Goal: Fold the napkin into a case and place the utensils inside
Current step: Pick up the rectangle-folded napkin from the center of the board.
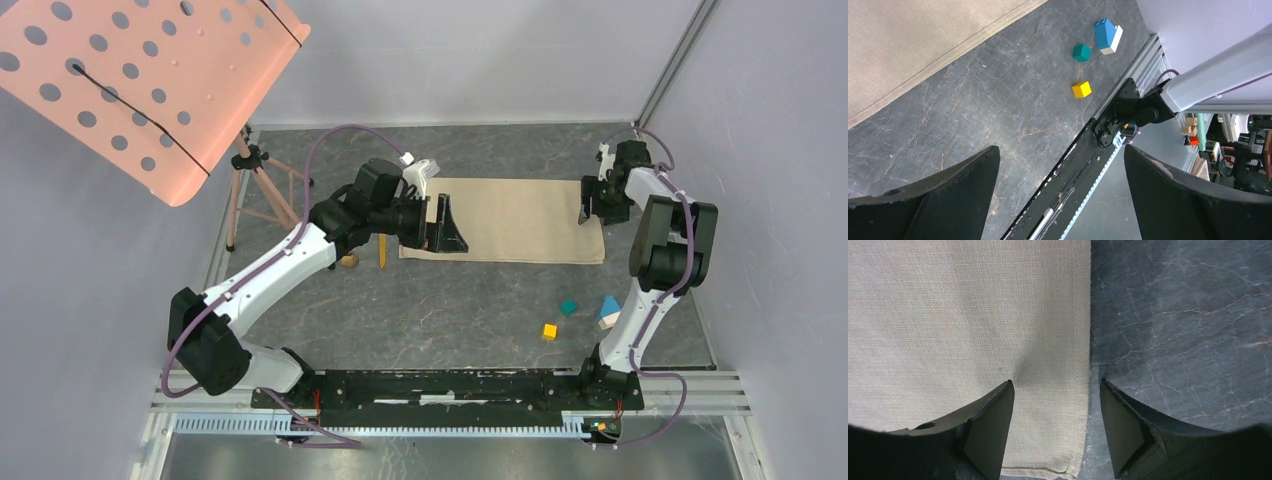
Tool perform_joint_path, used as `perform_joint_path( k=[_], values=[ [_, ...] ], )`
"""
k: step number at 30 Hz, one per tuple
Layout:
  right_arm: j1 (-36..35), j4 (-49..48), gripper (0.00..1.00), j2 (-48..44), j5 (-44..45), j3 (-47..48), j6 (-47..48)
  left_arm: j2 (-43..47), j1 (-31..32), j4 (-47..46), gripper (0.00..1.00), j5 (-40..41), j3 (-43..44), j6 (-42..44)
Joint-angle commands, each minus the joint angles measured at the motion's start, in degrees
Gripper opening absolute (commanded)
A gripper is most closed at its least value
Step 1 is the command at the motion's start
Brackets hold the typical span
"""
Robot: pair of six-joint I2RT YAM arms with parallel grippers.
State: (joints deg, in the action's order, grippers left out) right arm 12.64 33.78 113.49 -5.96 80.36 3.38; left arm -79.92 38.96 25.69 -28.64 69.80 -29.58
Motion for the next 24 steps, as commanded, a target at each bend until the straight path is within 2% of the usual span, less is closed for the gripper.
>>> perform_joint_path(
  k=[1, 7, 17, 18, 20, 24],
  values=[
    [-0.24, 0.88, 0.68, 1.65, 0.51, 2.05, 1.33, 3.56, -0.13, 1.13, 1.0, -1.18, 0.09, 4.32],
    [-0.99, -0.8, 0.63, 2.07, 1.42, -0.89, 0.87, 4.92, -0.2, 1.01, 1.0, -1.06, -0.1, 4.44],
    [-4.89, -4.23, 0.51, 2.86, 9.52, -7.19, -1.27, 6.4, -0.29, 1.93, 1.0, 1.84, -0.19, 5.54],
    [-4.91, -4.5, 0.47, 3.17, 9.31, -7.69, -1.27, 6.56, -0.29, 2.0, 1.0, 2.04, -0.11, 5.65],
    [-4.82, -4.99, 0.3, 3.56, 8.37, -8.1, -0.39, 6.78, -0.28, 2.21, 1.0, 2.57, -0.1, 5.93],
    [-4.1, -4.87, 0.08, 3.99, 7.64, -7.64, 1.23, 6.88, -0.28, 2.37, 1.0, 2.93, -0.18, 6.07]
  ],
)
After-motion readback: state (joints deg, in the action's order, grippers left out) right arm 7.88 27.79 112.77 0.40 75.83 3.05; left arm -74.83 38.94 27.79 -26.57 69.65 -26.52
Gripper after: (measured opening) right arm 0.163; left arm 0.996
